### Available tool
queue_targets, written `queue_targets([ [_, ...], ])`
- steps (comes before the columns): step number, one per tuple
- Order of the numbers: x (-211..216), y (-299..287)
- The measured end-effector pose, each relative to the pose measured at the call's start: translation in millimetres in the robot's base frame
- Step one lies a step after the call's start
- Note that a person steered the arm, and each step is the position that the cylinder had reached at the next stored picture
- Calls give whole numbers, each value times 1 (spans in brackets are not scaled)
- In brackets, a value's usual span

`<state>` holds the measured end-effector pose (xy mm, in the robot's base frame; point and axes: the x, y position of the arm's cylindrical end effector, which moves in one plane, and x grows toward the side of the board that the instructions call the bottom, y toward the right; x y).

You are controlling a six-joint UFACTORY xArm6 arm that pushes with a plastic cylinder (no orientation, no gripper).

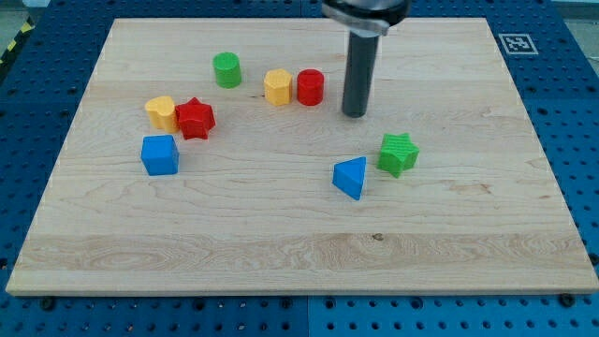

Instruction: Move the red circle into the yellow hexagon

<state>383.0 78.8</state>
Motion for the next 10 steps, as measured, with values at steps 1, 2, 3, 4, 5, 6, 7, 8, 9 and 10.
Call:
queue_targets([
  [1,-15,13],
  [2,-17,11],
  [3,-27,-5],
  [4,-28,-19],
  [5,-29,-36],
  [6,-36,-55],
  [7,-46,-73],
  [8,-46,-84],
  [9,-46,-92],
  [10,-46,-102],
])
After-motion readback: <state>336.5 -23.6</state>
